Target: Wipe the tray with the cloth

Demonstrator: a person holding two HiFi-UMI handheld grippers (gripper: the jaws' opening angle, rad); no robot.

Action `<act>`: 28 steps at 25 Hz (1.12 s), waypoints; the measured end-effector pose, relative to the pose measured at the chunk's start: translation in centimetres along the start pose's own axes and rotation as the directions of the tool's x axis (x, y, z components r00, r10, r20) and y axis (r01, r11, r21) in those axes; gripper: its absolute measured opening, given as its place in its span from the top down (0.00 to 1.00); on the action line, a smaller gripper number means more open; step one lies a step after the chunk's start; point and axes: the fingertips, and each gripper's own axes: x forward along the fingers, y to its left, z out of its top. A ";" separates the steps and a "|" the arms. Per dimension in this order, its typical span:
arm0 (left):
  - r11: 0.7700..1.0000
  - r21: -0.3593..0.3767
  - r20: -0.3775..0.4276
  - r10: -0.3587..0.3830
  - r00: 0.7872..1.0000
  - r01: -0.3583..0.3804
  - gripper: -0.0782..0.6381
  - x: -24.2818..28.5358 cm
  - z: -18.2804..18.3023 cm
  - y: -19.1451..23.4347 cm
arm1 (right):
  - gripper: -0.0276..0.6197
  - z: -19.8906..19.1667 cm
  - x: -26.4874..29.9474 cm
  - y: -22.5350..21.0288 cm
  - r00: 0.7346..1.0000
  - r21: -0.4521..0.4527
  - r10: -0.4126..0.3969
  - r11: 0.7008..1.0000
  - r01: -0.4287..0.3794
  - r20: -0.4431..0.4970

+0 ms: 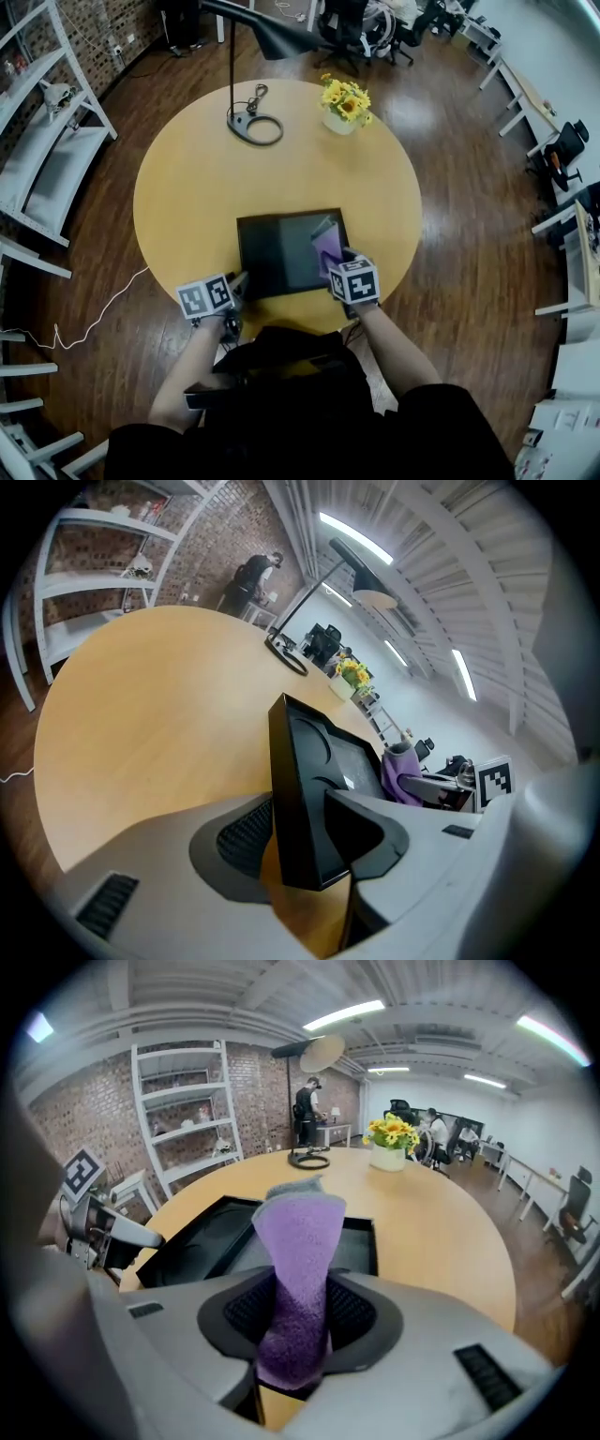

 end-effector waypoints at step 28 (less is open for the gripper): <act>0.994 -0.001 0.489 0.094 0.867 -0.107 0.89 -7.5 7.7 -7.7 | 0.50 6.2 -3.3 -18.6 0.991 0.129 0.037 0.990 -0.054 0.132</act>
